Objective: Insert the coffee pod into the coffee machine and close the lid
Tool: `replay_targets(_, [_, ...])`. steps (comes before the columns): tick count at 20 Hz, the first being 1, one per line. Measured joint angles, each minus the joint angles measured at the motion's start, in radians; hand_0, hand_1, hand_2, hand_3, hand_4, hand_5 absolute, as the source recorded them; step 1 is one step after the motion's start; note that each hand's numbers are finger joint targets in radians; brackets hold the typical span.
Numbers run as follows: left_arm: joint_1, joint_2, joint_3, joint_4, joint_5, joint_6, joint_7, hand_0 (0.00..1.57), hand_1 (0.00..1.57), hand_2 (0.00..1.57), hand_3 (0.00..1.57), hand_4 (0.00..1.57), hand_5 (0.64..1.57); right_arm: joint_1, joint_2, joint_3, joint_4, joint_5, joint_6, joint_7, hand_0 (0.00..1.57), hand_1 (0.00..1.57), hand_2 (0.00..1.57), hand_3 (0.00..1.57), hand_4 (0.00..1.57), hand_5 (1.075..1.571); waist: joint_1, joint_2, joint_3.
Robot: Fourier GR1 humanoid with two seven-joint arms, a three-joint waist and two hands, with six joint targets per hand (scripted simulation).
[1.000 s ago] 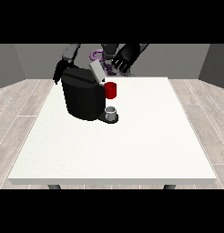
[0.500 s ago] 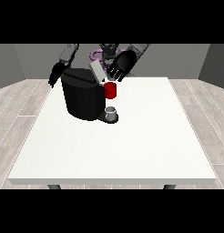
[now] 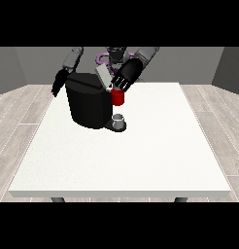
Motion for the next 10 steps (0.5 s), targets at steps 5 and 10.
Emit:
replay_targets(5, [0.000,-0.002,0.002,0.014,-0.007,0.017,-0.007,1.17,1.17,1.24,1.20,0.42,1.571,-0.004,0.000,-0.002,-0.007,0.000,-0.004,0.005,0.00,0.00,0.00,0.00,0.16,1.571,-0.010,0.004,0.0006])
replay_targets(10, [-0.016,0.005,0.001,0.018,-0.014,0.017,-0.008,1.23,1.23,1.26,1.20,0.41,1.571,-0.001,-0.001,-0.009,0.000,-0.005,-0.004,-0.008,0.00,0.00,0.00,0.00,0.10,1.571,-0.011,0.009,0.0006])
